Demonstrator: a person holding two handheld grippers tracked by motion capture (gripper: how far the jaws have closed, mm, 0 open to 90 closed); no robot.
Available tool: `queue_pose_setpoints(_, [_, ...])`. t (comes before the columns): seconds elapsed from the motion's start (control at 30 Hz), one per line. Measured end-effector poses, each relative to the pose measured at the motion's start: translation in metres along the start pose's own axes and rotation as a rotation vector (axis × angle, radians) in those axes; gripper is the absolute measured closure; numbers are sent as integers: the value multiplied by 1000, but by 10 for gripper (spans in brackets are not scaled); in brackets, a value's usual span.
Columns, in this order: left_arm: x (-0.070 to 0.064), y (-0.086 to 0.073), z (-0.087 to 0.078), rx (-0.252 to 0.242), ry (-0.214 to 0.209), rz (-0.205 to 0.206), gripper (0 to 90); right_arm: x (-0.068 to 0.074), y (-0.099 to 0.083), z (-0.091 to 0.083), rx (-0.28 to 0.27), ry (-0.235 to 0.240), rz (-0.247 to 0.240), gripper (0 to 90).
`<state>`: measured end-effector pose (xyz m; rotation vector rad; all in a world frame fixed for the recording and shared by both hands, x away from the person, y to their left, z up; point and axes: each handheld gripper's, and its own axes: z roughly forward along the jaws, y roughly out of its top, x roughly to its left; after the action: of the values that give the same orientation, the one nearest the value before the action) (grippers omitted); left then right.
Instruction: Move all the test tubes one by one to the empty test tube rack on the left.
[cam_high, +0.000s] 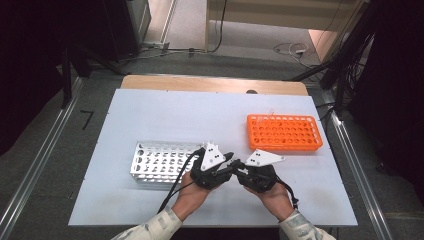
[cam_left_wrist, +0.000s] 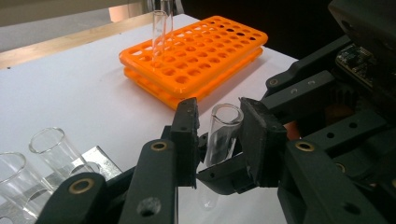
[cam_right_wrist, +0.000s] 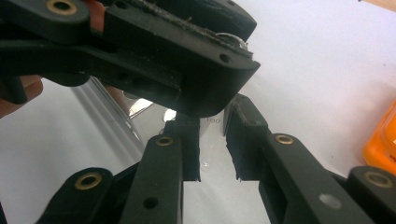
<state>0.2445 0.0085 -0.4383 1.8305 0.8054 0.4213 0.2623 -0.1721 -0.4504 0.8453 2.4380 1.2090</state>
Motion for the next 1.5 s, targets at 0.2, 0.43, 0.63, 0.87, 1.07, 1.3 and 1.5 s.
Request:
queue_pose_setpoints(0.2, [-1,0,0,-1,6,10,733,0,0,0,1,2,3,730])
queue_pose_setpoints(0.43, [0,0,-1,-1,9,7,750,0,0,0,-3,4,7,728])
queue_pose_setpoints(0.63, [4,5,-6,-18,19,-11,756,-1,1,0,-4,27,8,504])
queue_pose_setpoints(0.87, [12,20,-25,-79,28,-45,756,-3,2,0,10,33,19,243])
queue_pose_setpoints(1.07, [21,31,-41,-107,43,-75,756,-3,2,-1,10,48,15,215])
queue_pose_setpoints(1.3, [34,35,-58,-119,80,-92,755,-5,2,-2,10,42,32,203])
queue_pose_setpoints(1.5, [44,32,-67,-119,127,-93,755,-8,2,-2,11,35,38,193])
